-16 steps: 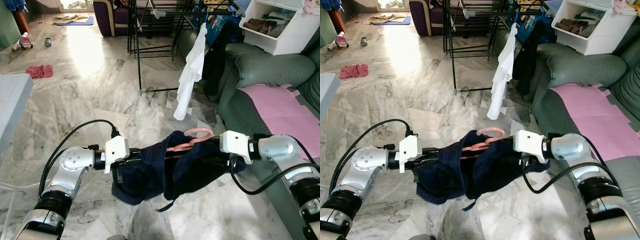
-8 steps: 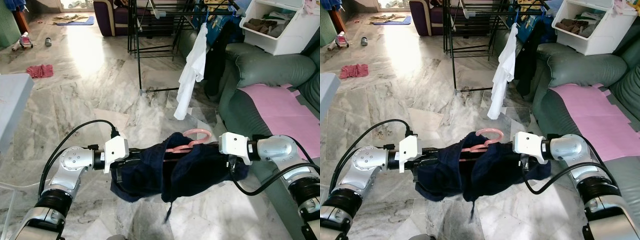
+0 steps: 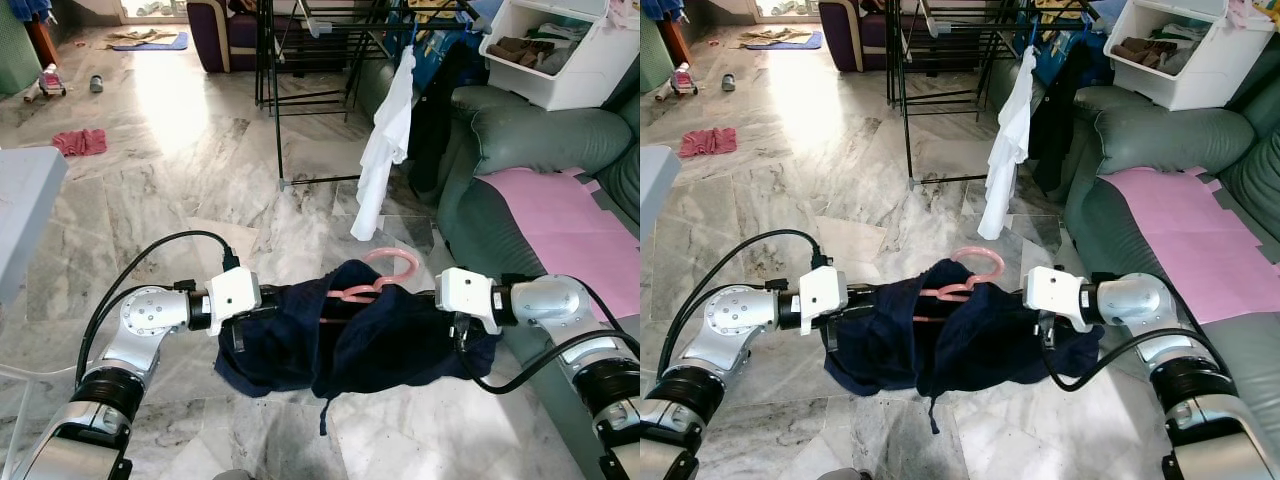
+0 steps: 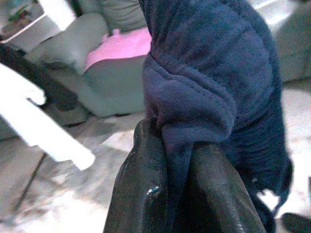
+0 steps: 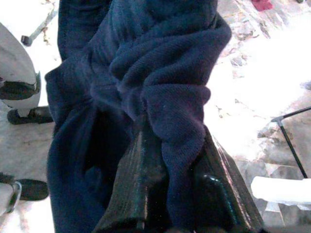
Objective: Hang hanger
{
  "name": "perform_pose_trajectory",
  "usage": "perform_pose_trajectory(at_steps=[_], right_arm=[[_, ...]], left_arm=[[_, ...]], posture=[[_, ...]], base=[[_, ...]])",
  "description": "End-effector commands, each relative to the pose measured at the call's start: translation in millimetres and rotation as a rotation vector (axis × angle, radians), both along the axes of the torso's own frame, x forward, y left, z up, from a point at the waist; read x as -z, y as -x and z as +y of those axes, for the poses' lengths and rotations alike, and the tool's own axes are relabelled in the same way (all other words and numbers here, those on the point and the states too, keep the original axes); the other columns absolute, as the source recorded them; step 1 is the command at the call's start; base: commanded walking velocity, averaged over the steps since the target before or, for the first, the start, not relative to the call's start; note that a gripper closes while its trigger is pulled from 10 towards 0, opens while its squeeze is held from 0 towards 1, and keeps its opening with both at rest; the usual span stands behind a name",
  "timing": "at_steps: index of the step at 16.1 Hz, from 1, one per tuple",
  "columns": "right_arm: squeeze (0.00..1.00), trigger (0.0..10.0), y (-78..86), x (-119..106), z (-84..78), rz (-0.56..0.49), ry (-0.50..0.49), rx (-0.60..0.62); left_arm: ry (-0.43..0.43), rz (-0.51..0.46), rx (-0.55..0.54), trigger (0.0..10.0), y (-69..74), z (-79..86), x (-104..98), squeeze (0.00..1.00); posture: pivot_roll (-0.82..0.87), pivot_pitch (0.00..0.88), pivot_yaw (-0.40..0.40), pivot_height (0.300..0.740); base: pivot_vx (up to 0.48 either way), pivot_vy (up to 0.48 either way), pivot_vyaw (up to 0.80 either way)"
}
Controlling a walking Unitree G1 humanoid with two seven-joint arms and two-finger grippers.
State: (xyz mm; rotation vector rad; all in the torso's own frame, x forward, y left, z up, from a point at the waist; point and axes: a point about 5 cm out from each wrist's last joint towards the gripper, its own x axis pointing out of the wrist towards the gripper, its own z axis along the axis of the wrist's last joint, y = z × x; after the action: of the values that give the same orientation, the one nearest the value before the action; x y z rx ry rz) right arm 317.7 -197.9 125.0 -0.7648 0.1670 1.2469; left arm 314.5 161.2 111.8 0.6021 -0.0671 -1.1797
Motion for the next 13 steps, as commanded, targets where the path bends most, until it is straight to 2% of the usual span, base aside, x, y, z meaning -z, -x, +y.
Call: perform_pose_trajectory(at_steps=[1,2,3,5,6,9,11,13], right_arm=[[0.0,0.0,3.5,6,0.0,0.004,0.022,-0.001],[0.0,0.0,3.3,7,0.4,-0.001,0.022,0.005],[0.0,0.0,2.3,10,1.2,-0.018,0.036,0.032],[0.0,0.0,0.1,19,1.6,-0.028,0.048,0.119],[0.0,0.0,-2.0,24,-0.6,-0.031,0.067,0.176],[0.0,0.0,-11.2,30,4.0,-0.037,0.041,0.306],[0.0,0.0,-18.1,34,13.0,-0.044,0.03,0.376],[0.0,0.0,-22.6,37,20.7,-0.05,0.03,0.405]], left_arm=[[0.055,-0.073,-0.132,10.0,-14.3,6.4,-15,0.0],[0.061,-0.067,-0.143,10.0,-15.1,6.7,-15,0.0],[0.099,-0.076,-0.183,10.0,-17.3,6.3,-16,1.0],[0.097,-0.064,-0.096,10.0,-6.9,-4.4,-9,1.0],[0.071,-0.069,-0.064,10.0,-2.0,-7.1,-4,1.0],[0.075,-0.104,-0.136,10.0,-6.7,-2.3,-3,1.0],[0.121,-0.123,-0.207,10.0,-13.7,-1.0,-9,1.0],[0.175,-0.097,-0.225,10.0,-16.7,-3.6,-13,1.0]], posture=[[0.04,0.059,-0.081,0.74],[0.04,0.059,-0.081,0.74],[0.04,0.058,-0.081,0.74],[0.04,0.06,-0.081,0.74],[0.04,0.06,-0.081,0.74],[0.03,0.057,-0.079,0.74],[0.03,0.057,-0.079,0.74],[0.05,0.052,-0.081,0.74]], base=[[0.0,0.0,0.0],[0.0,0.0,0.0],[0.0,0.0,0.0],[0.0,0.0,0.0],[0.0,0.0,0.0],[0.0,0.0,0.0],[0.0,0.0,0.0],[0.0,0.0,0.0]])
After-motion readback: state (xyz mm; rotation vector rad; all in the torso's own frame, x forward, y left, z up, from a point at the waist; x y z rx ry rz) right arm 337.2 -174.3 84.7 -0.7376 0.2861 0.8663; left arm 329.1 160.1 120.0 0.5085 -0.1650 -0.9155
